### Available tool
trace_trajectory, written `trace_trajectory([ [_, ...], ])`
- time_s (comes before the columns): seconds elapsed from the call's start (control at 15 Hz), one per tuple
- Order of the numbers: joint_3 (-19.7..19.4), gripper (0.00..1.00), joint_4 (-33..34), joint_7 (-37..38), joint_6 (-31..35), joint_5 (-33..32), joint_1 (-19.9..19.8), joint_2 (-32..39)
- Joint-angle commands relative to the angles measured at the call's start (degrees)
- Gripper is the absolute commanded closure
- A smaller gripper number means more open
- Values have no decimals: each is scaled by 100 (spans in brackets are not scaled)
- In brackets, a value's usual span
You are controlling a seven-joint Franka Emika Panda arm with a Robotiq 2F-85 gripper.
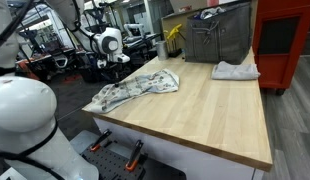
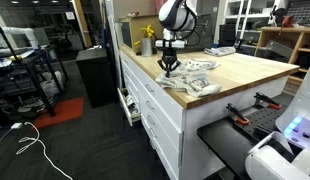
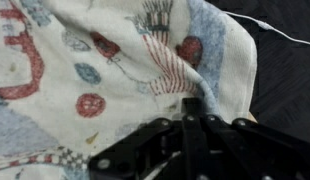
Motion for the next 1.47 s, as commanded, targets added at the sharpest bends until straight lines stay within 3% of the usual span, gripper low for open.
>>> trace_trajectory([
  [0.0,-165,100,-519,-29,180,-16,-73,-731],
  [0.27,-505,100,-590,286,254,-573,-156,-1040],
  [0.87,-1521,100,-65,1694,1027,-2163,-492,-147],
  [1.4,-2113,100,590,2584,1290,-2420,-447,929],
])
